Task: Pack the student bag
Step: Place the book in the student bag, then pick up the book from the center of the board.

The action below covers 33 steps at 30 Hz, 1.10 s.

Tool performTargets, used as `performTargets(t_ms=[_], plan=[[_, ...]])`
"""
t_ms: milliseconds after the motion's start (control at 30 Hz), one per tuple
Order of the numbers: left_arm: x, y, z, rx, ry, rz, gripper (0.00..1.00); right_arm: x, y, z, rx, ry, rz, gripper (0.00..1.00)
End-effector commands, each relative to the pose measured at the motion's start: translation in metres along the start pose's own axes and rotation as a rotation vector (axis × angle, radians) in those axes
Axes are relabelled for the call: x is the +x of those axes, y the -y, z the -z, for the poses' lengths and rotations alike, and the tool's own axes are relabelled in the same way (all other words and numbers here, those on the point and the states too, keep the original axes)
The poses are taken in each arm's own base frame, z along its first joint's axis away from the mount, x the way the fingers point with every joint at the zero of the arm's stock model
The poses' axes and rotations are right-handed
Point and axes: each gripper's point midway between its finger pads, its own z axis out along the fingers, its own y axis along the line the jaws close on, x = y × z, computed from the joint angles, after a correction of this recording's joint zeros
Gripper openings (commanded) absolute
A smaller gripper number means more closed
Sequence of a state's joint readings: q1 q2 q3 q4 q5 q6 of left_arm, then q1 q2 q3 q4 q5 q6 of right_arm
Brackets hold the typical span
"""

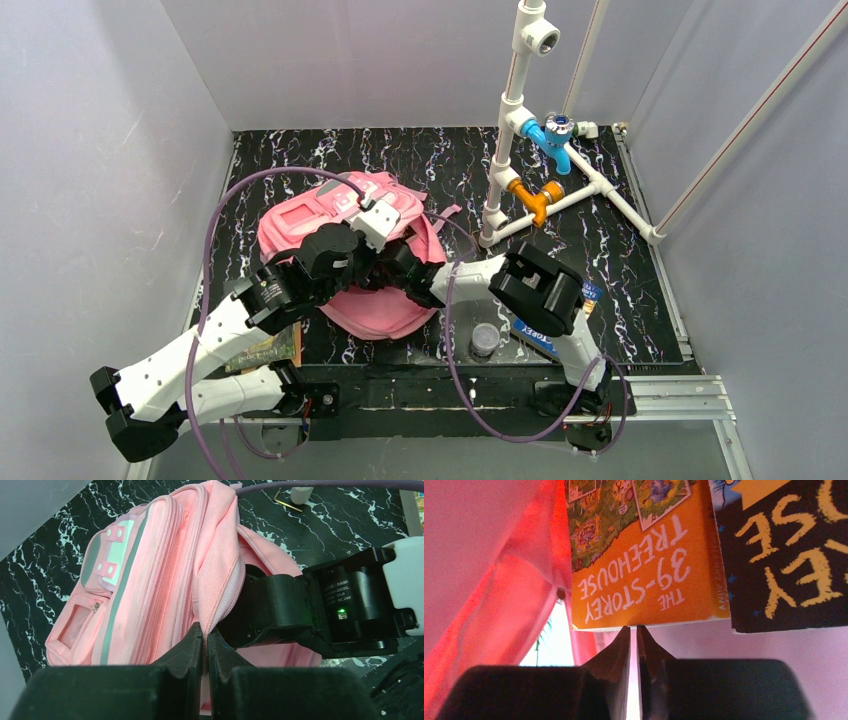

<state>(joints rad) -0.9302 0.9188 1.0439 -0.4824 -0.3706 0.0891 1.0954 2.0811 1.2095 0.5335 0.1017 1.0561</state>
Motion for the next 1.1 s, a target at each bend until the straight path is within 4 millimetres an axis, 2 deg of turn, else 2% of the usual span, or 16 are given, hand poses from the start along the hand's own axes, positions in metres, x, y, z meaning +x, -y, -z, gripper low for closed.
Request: performTargets(t_ms=[0, 133, 167, 300, 400, 500, 600, 667, 767, 900, 1067], plan=[[-0.026, -0.008, 0.01, -0.024, 0.103, 0.038, 0.0, -0.038, -0.025, 0.005, -0.055, 0.135, 0.072, 0.19], [-0.019, -0.01, 0.001, -0.054, 0.097, 0.016, 0.0, -0.034, -0.014, 0.032, 0.022, 0.092, 0.091, 0.25], [-0.016, -0.01, -0.003, -0.062, 0.09, 0.015, 0.0, -0.035, -0.016, 0.045, 0.031, 0.082, 0.098, 0.28], [0.0, -0.016, -0.017, -0.134, 0.05, 0.014, 0.0, -0.024, 0.006, 0.091, 0.131, 0.001, 0.191, 0.42], [0.012, -0.021, -0.026, -0.177, 0.017, 0.022, 0.0, -0.018, 0.015, 0.127, 0.141, -0.049, 0.282, 0.51], [0.018, -0.022, -0.03, -0.187, 0.005, 0.04, 0.0, -0.009, 0.023, 0.16, 0.145, -0.105, 0.342, 0.56], [0.023, -0.018, -0.032, -0.17, -0.007, 0.055, 0.0, -0.007, 0.037, 0.194, 0.179, -0.11, 0.364, 0.56], [0.027, -0.015, -0.031, -0.158, -0.019, 0.065, 0.0, -0.008, 0.046, 0.217, 0.186, -0.093, 0.381, 0.51], [0.033, -0.012, -0.03, -0.148, -0.026, 0.079, 0.0, -0.024, 0.054, 0.248, 0.214, -0.01, 0.381, 0.49], [0.038, -0.011, -0.029, -0.139, -0.034, 0.085, 0.0, -0.047, 0.106, 0.29, 0.468, 0.103, 0.304, 0.51], [0.041, -0.005, -0.031, -0.121, -0.05, 0.11, 0.0, -0.068, 0.17, 0.335, 0.709, 0.179, 0.133, 0.46]])
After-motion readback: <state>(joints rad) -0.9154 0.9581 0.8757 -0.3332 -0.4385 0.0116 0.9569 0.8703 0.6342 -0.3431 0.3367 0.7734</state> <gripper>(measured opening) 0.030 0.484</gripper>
